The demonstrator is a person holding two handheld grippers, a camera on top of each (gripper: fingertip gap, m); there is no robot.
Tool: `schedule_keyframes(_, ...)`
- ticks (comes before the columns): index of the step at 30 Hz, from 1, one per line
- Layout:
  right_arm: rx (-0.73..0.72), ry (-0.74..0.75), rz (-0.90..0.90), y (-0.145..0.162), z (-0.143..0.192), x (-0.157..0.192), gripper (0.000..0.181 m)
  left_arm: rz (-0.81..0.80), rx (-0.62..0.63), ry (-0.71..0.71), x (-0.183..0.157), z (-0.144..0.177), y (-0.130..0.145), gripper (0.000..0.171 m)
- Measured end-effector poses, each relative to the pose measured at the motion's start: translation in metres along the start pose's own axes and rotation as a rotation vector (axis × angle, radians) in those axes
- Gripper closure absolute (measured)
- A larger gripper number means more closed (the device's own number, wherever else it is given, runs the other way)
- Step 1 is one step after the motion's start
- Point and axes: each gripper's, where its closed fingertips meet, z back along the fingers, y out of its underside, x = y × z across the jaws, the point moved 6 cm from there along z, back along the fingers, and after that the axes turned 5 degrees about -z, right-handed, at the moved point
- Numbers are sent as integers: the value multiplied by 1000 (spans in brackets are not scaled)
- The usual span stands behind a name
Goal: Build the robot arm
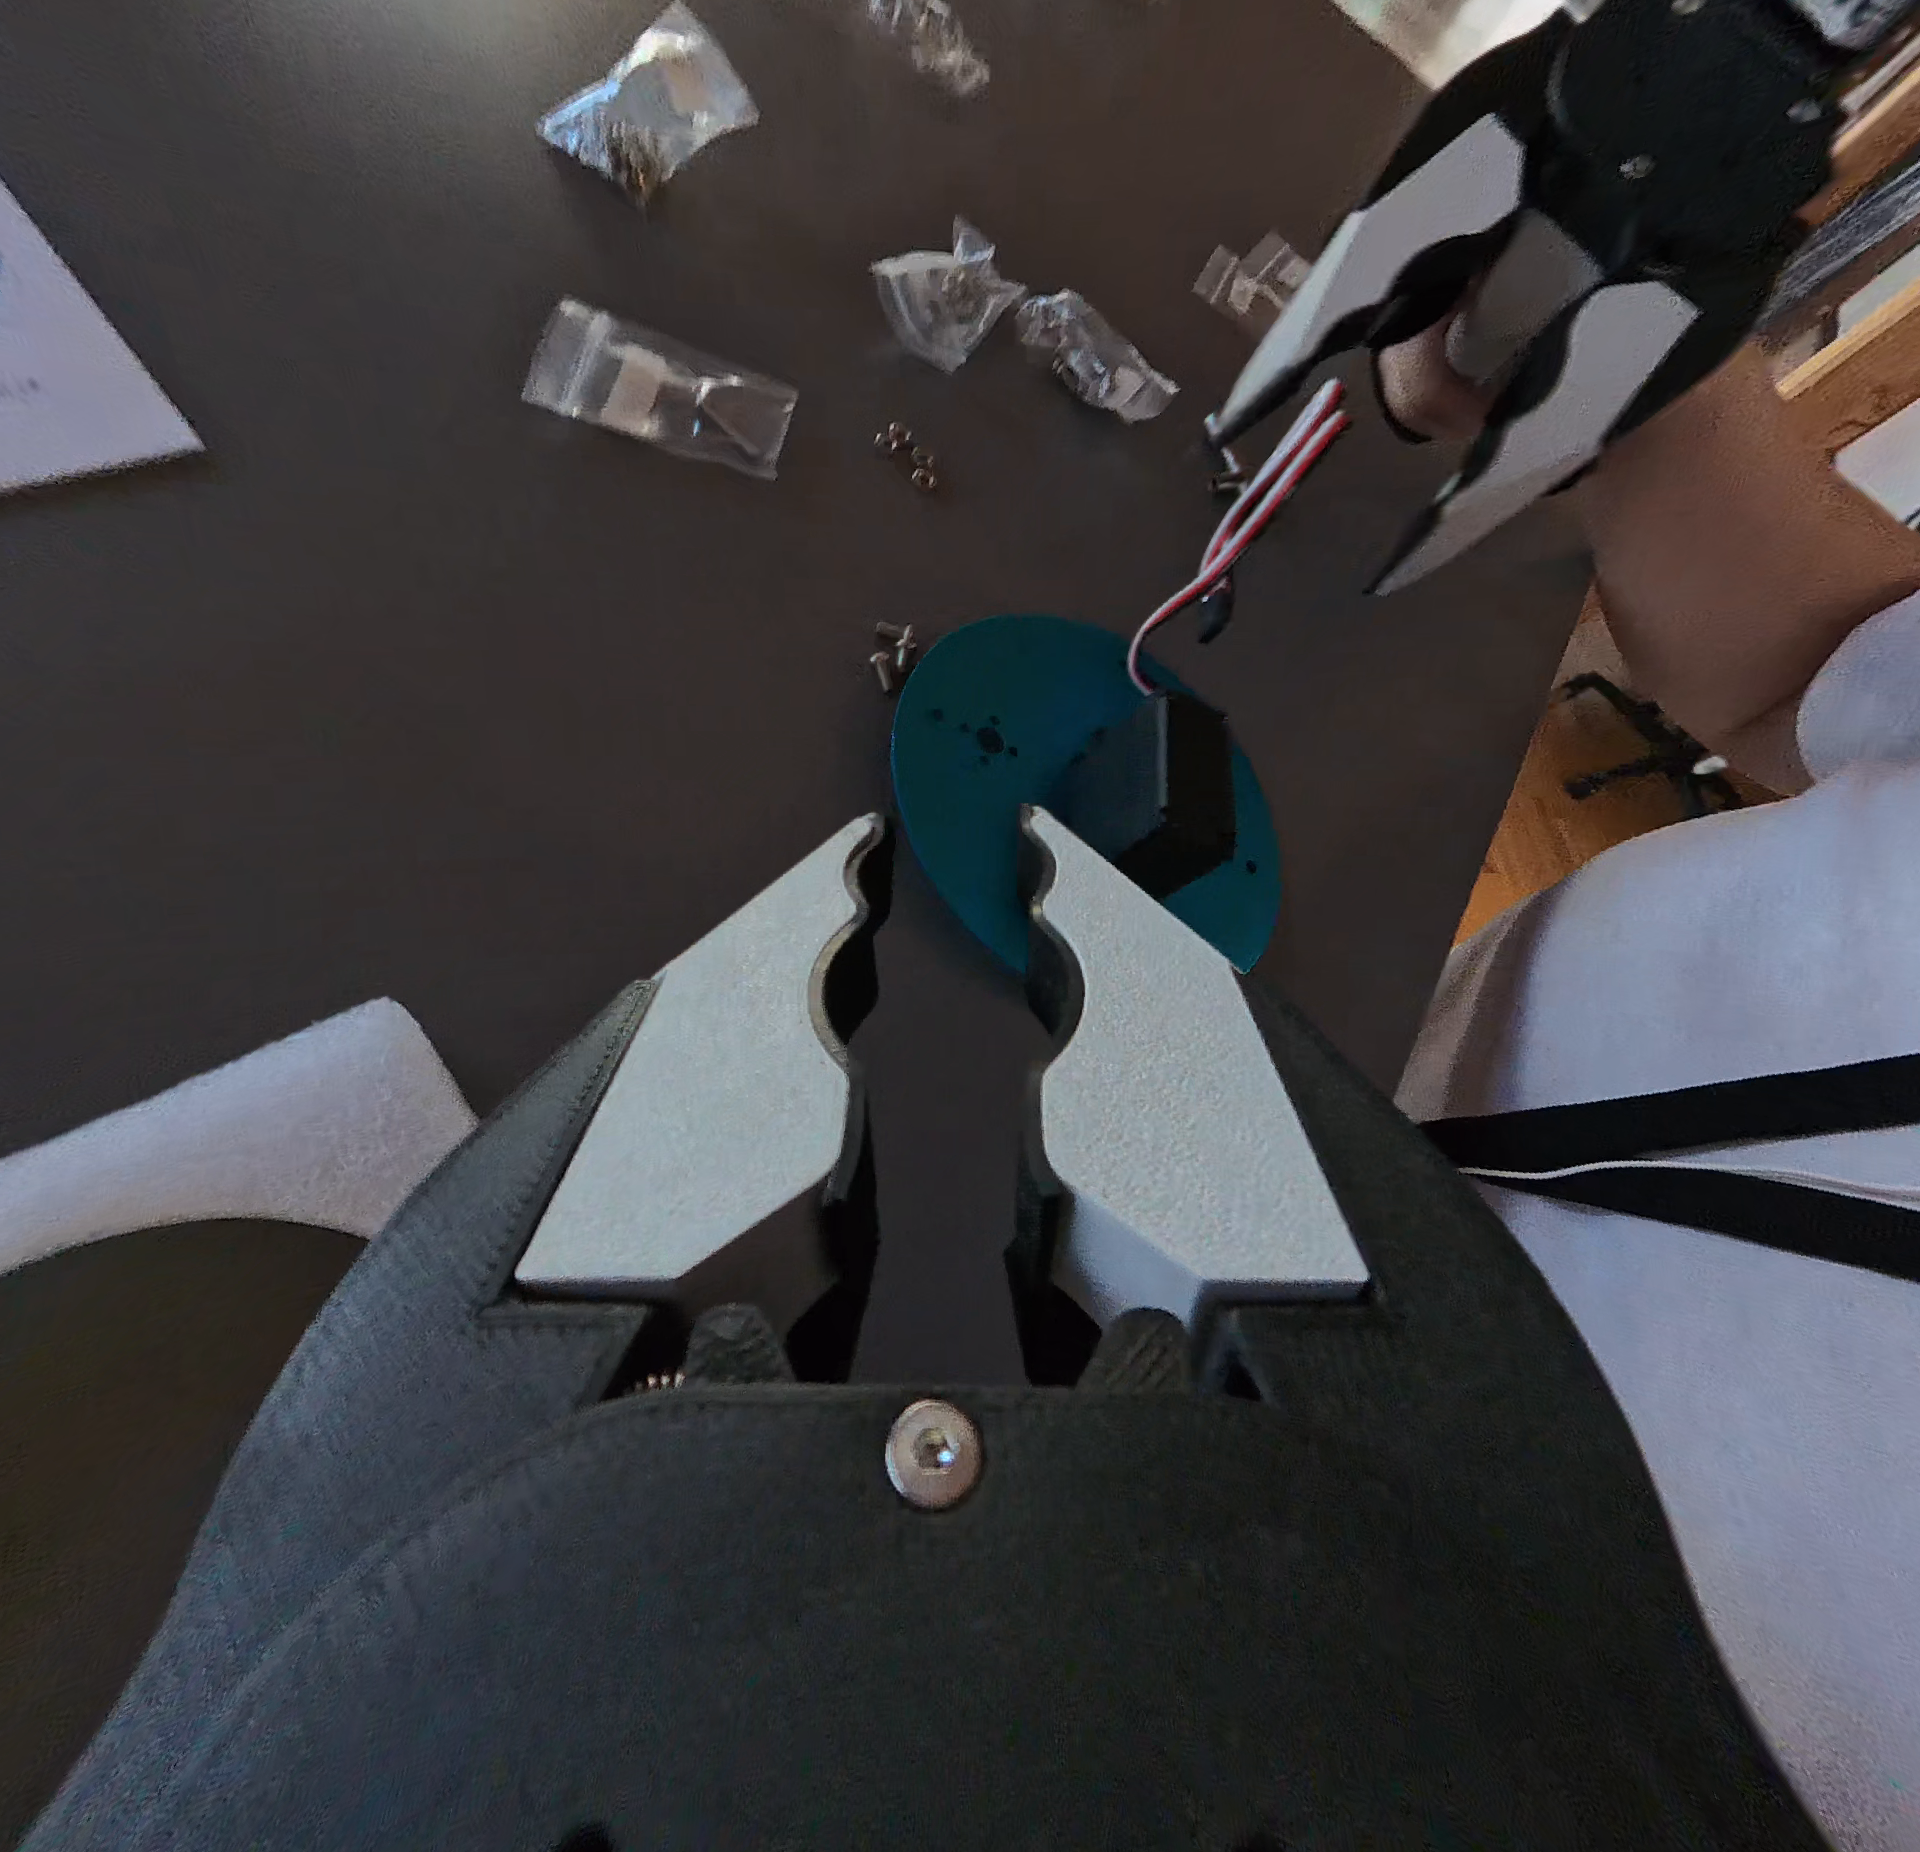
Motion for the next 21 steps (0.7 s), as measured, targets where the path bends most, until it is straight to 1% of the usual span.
schedule_keyframes(2, 13, -42, 30, 1, -6, 10, 125, 47, 35, 3, 6, -5, 3, 146)
schedule_keyframes(5, 57, 17, 69, 10, -12, 16, 124, 134, 60, 41, 12, -9, 7, 145)
schedule_keyframes(10, 9, 48, -12, 14, -19, 17, 116, 273, 109, 131, 17, -17, 13, 149)
schedule_keyframes(11, 7, 66, -8, 15, -19, 18, 116, 293, 121, 145, 17, -18, 14, 148)
schedule_keyframes(13, 13, 63, 7, 16, -19, 25, 125, 326, 138, 164, 18, -21, 16, 149)
schedule_keyframes(16, -48, 19, 70, 12, -21, 44, 136, 376, 138, 198, 21, -23, 14, 152)
schedule_keyframes(18, -76, -12, 137, 7, -27, 57, 137, 412, 151, 232, 21, -25, 13, 152)
schedule_keyframes(20, -87, 10, 259, 3, -33, 63, 137, 447, 182, 261, 23, -28, 13, 154)
schedule_keyframes(21, -66, 29, 303, 3, -38, 63, 137, 460, 197, 273, 23, -29, 13, 156)
